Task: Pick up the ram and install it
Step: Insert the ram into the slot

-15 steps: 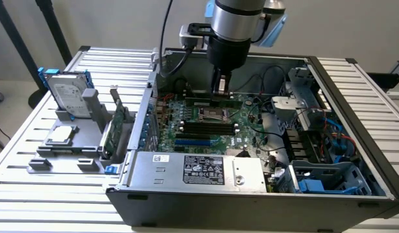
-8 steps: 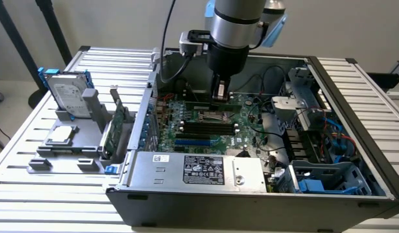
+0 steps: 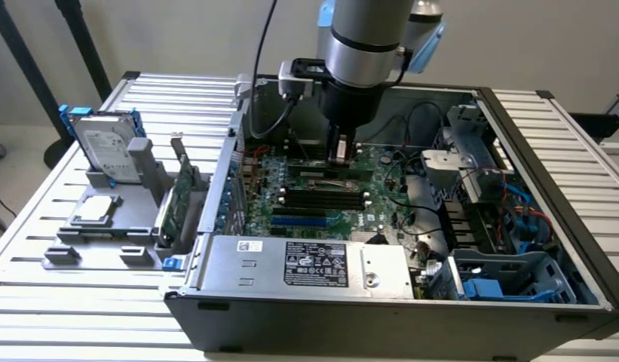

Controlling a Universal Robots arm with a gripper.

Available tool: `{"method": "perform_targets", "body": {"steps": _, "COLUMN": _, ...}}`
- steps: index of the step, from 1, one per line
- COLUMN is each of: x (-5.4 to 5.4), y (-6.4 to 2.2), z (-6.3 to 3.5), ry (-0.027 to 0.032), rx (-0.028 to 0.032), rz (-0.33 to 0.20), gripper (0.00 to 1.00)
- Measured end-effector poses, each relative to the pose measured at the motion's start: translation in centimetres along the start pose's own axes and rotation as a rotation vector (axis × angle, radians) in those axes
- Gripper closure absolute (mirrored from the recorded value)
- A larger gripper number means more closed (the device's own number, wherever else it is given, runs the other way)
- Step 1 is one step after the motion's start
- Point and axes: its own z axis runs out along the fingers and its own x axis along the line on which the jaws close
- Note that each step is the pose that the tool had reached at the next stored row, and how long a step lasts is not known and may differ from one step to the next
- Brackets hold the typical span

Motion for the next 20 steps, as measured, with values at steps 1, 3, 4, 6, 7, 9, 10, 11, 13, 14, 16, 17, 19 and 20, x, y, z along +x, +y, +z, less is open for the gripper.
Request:
{"method": "perform_targets", "body": {"steps": 1, "x": 0.0, "y": -0.01, "z": 0.18, "ry": 0.0, "rx": 0.0, "rz": 0.0, "gripper": 0.86}}
{"method": "perform_targets", "body": {"steps": 3, "x": 0.0, "y": -0.03, "z": 0.54, "ry": -0.0001, "rx": 0.0, "rz": 0.0, "gripper": 0.86}}
{"method": "perform_targets", "body": {"steps": 4, "x": 0.0, "y": -0.05, "z": 0.72, "ry": -0.0001, "rx": 0.0, "rz": 0.0, "gripper": 0.86}}
{"method": "perform_targets", "body": {"steps": 6, "x": 0.0, "y": -0.07, "z": 1.09, "ry": 0.0, "rx": 0.0, "rz": 0.0, "gripper": 0.86}}
{"method": "perform_targets", "body": {"steps": 7, "x": 0.0, "y": -0.07, "z": 1.27, "ry": -0.0001, "rx": 0.0, "rz": 0.0, "gripper": 0.86}}
{"method": "perform_targets", "body": {"steps": 9, "x": 0.1, "y": -0.08, "z": 1.64, "ry": -0.0002, "rx": 0.0001, "rz": 0.001, "gripper": 0.86}}
{"method": "perform_targets", "body": {"steps": 10, "x": 0.1, "y": -0.07, "z": 1.81, "ry": -0.0001, "rx": 0.0, "rz": 0.002, "gripper": 0.86}}
{"method": "perform_targets", "body": {"steps": 11, "x": 0.1, "y": -0.05, "z": 2.0, "ry": -0.0002, "rx": 0.0001, "rz": 0.002, "gripper": 0.86}}
{"method": "perform_targets", "body": {"steps": 13, "x": 0.1, "y": -0.01, "z": 2.37, "ry": -0.0003, "rx": 0.0002, "rz": 0.004, "gripper": 0.86}}
{"method": "perform_targets", "body": {"steps": 14, "x": 0.1, "y": 0.02, "z": 2.55, "ry": -0.0004, "rx": 0.0002, "rz": 0.005, "gripper": 0.86}}
{"method": "perform_targets", "body": {"steps": 16, "x": 0.1, "y": 0.06, "z": 2.92, "ry": -0.0004, "rx": 0.0002, "rz": 0.005, "gripper": 0.86}}
{"method": "perform_targets", "body": {"steps": 17, "x": 0.1, "y": 0.05, "z": 3.09, "ry": -0.0005, "rx": 0.0004, "rz": 0.006, "gripper": 0.86}}
{"method": "perform_targets", "body": {"steps": 19, "x": 0.2, "y": 0.04, "z": 3.39, "ry": -0.0006, "rx": 0.0013, "rz": 0.006, "gripper": 0.86}}
{"method": "perform_targets", "body": {"steps": 20, "x": 0.2, "y": 0.04, "z": 3.47, "ry": -0.0005, "rx": 0.0017, "rz": 0.006, "gripper": 0.86}}
